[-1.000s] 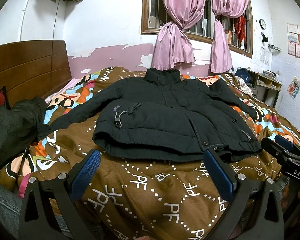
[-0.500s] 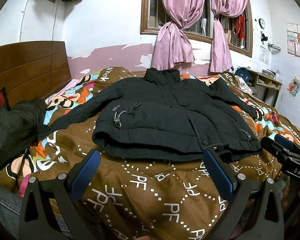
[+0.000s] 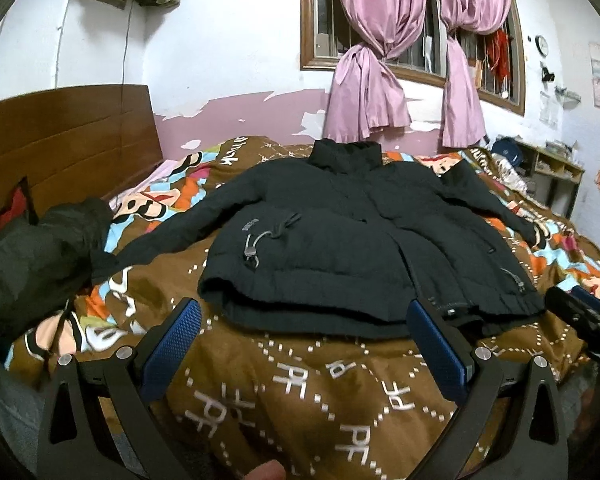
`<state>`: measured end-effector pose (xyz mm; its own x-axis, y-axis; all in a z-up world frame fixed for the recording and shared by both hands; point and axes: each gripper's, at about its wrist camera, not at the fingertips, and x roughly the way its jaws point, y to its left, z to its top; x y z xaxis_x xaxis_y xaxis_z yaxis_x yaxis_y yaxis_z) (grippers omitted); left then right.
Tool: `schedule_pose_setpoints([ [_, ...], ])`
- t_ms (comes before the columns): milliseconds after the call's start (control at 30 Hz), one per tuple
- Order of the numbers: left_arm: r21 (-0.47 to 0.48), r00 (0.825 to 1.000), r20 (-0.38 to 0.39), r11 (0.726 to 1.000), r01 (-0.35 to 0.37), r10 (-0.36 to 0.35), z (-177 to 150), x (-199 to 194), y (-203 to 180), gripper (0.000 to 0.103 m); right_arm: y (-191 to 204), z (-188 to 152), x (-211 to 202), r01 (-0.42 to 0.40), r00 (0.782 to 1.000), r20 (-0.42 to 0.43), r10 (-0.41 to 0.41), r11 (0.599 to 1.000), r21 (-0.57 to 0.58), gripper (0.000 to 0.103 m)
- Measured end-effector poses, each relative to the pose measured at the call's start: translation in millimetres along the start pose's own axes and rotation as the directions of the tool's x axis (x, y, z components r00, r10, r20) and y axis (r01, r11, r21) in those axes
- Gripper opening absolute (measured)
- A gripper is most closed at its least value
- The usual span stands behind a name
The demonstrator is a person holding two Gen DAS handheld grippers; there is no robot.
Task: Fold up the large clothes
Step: 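Grasp the jacket sleeve cuff with the right tool and lift it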
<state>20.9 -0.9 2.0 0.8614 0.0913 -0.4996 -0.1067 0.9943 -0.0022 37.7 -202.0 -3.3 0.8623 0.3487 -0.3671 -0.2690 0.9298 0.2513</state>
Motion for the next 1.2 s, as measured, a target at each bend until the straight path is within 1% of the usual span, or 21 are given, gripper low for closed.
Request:
schedule_pose_setpoints([
  [100,0.013,1.000,-0.027,1.000,0.008,-0.008,14,19,-7,0.101,-12,24,3,0.010,1.000,0.006,-0.010,1.000,-0.008,0.103],
  [167,0.010,0.998,-0.051,0.999,0.048,-0.048,23,32,-10,0.101,-24,41,7,0.034,0.999,0.009,-0.034,0.999,-0.014,0.103],
  [233,0.002,0.991,-0.100,0.996,0.087,-0.087,42,53,-13,0.101,-41,57,14,0.058,0.998,0.012,-0.058,0.998,-0.011,0.103],
  [300,0.000,0.984,-0.138,0.994,0.110,-0.109,62,72,-19,0.101,-62,74,24,0.101,0.995,0.002,-0.101,0.995,0.005,0.103],
  [400,0.007,0.975,-0.172,0.989,0.145,-0.142,92,99,-34,0.101,-96,91,41,0.161,0.987,-0.003,-0.161,0.985,0.066,0.103],
  [500,0.043,0.965,-0.193,0.980,0.192,-0.180,117,123,-56,0.101,-135,102,62,0.202,0.979,-0.029,-0.200,0.969,0.142,0.103],
  [567,0.074,0.959,-0.207,0.974,0.215,-0.196,131,144,-75,0.101,-162,108,78,0.216,0.976,-0.055,-0.209,0.957,0.194,0.103],
  [667,0.094,0.945,-0.224,0.960,0.265,-0.239,148,182,-102,0.101,-208,119,107,0.231,0.972,-0.107,-0.208,0.925,0.301,0.103],
  [800,0.091,0.930,-0.242,0.947,0.308,-0.279,160,234,-138,0.101,-256,131,138,0.235,0.971,-0.133,-0.199,0.892,0.386,0.103],
  [867,0.064,0.919,-0.262,0.944,0.323,-0.296,165,264,-153,0.101,-286,136,156,0.226,0.973,-0.148,-0.176,0.858,0.461,0.103],
  [933,0.013,0.901,-0.293,0.941,0.338,-0.320,171,298,-165,0.101,-314,139,173,0.206,0.977,-0.161,-0.141,0.819,0.535,0.103],
  [967,-0.006,0.894,-0.303,0.939,0.343,-0.329,175,310,-170,0.101,-331,140,183,0.193,0.979,-0.167,-0.116,0.791,0.581,0.103],
  [1000,-0.023,0.888,-0.314,0.937,0.348,-0.337,179,324,-176,0.101,-342,140,190,0.188,0.980,-0.171,-0.104,0.771,0.608,0.103],
  [1067,-0.039,0.884,-0.325,0.938,0.343,-0.337,187,349,-186,0.101,-362,141,205,0.184,0.979,-0.185,-0.083,0.745,0.641,0.103],
  [1133,-0.044,0.885,-0.331,0.942,0.333,-0.328,193,374,-195,0.101,-380,141,218,0.191,0.977,-0.200,-0.075,0.722,0.664,0.103],
  [1167,-0.043,0.885,-0.335,0.943,0.329,-0.324,196,385,-200,0.101,-391,140,226,0.195,0.976,-0.203,-0.072,0.703,0.684,0.102],
  [1200,-0.044,0.886,-0.336,0.945,0.324,-0.319,197,393,-203,0.101,-400,138,233,0.199,0.976,-0.206,-0.072,0.683,0.703,0.099],
])
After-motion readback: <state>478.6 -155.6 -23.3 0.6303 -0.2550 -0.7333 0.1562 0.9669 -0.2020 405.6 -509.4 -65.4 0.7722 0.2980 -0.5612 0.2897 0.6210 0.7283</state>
